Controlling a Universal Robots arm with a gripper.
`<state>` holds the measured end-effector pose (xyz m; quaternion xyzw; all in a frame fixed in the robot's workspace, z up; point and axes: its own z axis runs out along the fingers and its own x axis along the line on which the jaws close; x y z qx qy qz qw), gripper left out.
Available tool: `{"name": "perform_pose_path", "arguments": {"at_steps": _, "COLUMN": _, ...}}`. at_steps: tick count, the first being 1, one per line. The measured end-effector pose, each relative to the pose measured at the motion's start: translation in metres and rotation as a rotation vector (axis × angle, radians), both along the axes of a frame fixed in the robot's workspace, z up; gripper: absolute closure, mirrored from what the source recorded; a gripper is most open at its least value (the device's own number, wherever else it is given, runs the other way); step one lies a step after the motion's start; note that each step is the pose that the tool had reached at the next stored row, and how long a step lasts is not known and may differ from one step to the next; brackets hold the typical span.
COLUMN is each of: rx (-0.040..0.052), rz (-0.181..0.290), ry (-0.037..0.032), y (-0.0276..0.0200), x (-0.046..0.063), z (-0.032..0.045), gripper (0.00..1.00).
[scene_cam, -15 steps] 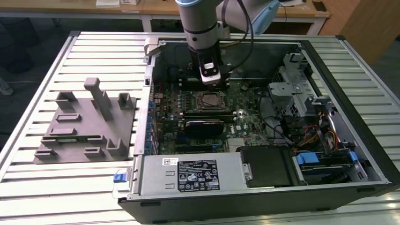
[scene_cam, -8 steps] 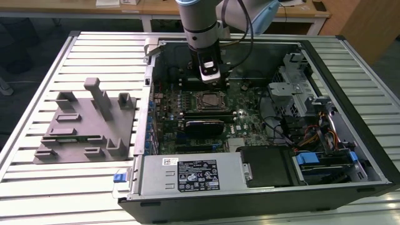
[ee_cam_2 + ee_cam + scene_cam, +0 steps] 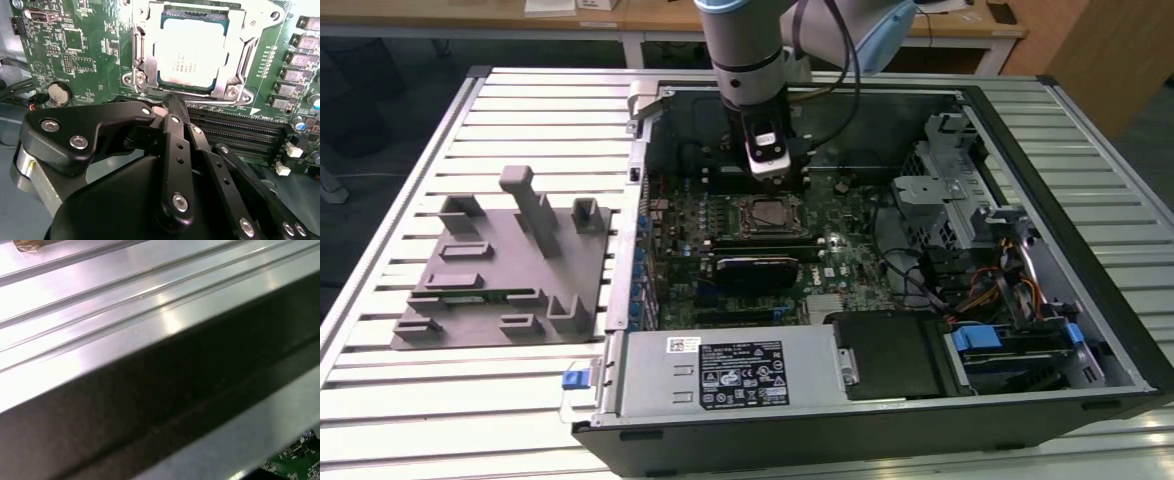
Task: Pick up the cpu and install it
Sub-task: 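Install the first cpu locking lever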
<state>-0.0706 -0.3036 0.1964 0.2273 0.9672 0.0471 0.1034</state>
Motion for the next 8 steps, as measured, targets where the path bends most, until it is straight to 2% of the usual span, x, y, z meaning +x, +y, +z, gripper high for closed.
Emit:
{"name": "perform_pose_path", "arguments": {"at_steps": 4, "rx": -0.0122, "rz": 0.002, "ry": -0.0001, "y": 0.0000, "x": 0.0000, "z": -0.0011, "gripper": 0.89}}
{"name": "perform_pose_path", "arguments": {"at_steps": 8, "rx": -0.0123, "rz": 0.002, "ry": 0.0000, "y": 0.0000, "x": 0.0000, "z": -0.0004, "gripper": 0.89}}
